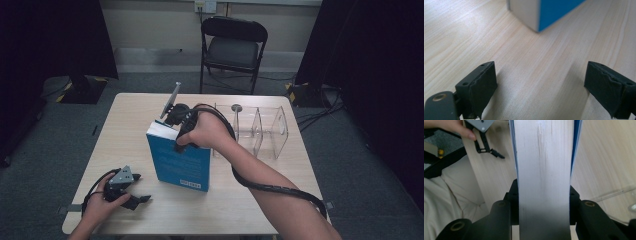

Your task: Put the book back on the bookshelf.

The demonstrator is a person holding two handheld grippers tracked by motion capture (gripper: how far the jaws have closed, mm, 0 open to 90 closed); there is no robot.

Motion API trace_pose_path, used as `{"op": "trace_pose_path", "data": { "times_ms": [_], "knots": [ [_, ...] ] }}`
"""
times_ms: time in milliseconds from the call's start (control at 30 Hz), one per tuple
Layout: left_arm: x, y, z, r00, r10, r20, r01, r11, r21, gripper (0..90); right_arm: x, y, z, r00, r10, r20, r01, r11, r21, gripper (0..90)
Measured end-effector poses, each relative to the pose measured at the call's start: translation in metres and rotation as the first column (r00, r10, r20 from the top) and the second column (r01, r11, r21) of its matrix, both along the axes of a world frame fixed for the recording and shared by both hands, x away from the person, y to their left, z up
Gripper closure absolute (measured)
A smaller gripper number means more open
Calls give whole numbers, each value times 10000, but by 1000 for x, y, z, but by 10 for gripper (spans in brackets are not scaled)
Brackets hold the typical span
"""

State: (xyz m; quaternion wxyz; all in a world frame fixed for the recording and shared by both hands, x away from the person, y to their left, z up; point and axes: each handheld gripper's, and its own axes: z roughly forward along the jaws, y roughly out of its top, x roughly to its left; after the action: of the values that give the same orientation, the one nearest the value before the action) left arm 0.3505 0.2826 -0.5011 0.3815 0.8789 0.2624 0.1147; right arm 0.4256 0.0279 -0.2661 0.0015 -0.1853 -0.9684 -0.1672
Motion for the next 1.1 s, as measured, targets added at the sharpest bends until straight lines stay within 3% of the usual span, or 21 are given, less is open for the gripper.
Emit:
{"op": "trace_pose_path", "data": {
  "times_ms": [67,233,300,433,800,900,1100],
  "knots": [
    [0,0,0,10000,-1,8,1,10000,16,100,-5,-5,0,10000,-12,-43,12,10000,-96,607],
    [0,-1,0,10000,36,-14,-36,10000,2,96,-12,-11,-2,9990,221,380,-221,9998,-7,596],
    [0,-1,0,9999,66,-105,-66,10000,-41,94,-11,-12,-1,9993,269,272,-272,9996,105,590],
    [1,-2,0,9999,37,-117,-37,10000,-44,88,-13,-11,-1,9976,238,649,-240,9997,13,577],
    [1,-2,-1,9999,42,-151,-43,10000,-58,82,-13,-7,-7,9968,212,771,-200,9997,-160,513],
    [1,-3,-1,9999,41,-143,-42,10000,-58,79,-13,-4,-13,9970,155,765,-125,9991,-395,490],
    [2,-3,-1,9999,36,-141,-37,10000,-56,77,-12,-1,-18,9940,737,814,-702,9965,-448,518]
  ]
}}
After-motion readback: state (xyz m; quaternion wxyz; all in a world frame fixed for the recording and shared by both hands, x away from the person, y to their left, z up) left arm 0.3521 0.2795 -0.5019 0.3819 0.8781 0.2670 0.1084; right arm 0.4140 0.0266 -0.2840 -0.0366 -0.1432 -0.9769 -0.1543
